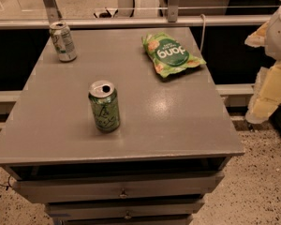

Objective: Knock green can over

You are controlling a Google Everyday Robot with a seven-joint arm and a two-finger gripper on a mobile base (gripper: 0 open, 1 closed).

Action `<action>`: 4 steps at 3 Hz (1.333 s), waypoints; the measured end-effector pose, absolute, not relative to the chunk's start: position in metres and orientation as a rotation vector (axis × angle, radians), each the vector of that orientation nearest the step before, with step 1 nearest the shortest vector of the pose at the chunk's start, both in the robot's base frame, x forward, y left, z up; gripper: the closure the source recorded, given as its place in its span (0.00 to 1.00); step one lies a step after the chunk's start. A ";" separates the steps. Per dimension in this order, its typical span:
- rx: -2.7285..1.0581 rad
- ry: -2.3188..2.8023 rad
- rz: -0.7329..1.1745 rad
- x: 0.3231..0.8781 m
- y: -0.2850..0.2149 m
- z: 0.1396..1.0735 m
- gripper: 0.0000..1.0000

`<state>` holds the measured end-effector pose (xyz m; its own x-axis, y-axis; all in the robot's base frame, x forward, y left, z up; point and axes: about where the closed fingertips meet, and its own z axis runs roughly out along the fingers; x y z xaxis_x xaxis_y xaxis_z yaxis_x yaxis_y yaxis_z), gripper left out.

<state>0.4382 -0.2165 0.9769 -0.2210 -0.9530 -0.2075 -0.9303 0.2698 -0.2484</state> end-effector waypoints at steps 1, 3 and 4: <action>-1.723 2.230 -0.101 0.438 -0.216 0.977 0.00; -1.642 2.069 0.149 0.455 -0.166 0.961 0.00; -1.589 1.901 0.353 0.472 -0.105 0.950 0.00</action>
Offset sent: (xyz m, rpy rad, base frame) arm 0.0072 0.0268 -0.0093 0.2192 -0.0166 0.0425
